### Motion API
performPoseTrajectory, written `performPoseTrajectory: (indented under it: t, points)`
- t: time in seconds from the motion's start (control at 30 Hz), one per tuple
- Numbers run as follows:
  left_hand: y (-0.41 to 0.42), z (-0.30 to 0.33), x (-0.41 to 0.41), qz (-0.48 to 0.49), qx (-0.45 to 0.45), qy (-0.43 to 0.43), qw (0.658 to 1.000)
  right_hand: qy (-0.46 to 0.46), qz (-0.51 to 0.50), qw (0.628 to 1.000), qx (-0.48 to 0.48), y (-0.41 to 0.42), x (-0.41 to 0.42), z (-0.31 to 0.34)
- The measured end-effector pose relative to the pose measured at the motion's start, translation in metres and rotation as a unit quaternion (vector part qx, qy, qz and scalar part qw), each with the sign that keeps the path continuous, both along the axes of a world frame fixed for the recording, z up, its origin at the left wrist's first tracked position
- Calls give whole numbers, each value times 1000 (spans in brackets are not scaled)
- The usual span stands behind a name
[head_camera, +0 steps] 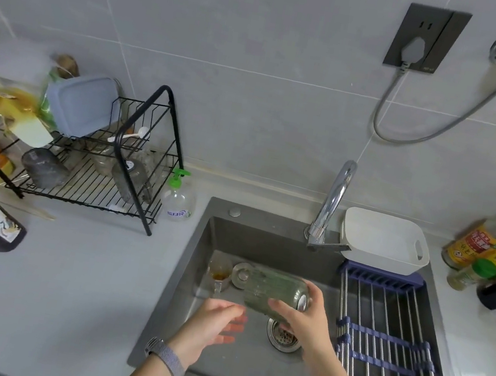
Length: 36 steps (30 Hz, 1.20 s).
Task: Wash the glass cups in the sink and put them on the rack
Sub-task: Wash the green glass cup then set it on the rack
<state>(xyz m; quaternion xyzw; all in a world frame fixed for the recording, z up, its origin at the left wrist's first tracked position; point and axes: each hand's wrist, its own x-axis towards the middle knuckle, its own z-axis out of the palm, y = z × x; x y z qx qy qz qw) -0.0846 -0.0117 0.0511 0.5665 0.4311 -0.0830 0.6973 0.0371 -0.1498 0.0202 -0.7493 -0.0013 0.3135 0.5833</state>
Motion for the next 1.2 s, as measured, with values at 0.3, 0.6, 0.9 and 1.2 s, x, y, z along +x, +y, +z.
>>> performPoseTrajectory:
  t: [0.3,0.6,0.9,1.2]
  points:
    - [-17,3,11,43,5,-41,998,216,-13,952,217,7,-5,19]
    - [4,9,-2,260,-98,-195,941,270,29,912,309,48,-34,20]
    - [64,23,-42,204,-73,-251,943,177,158,955,176,124,-73,44]
    - [161,23,-106,189,-38,-274,942,96,345,931,73,190,-104,55]
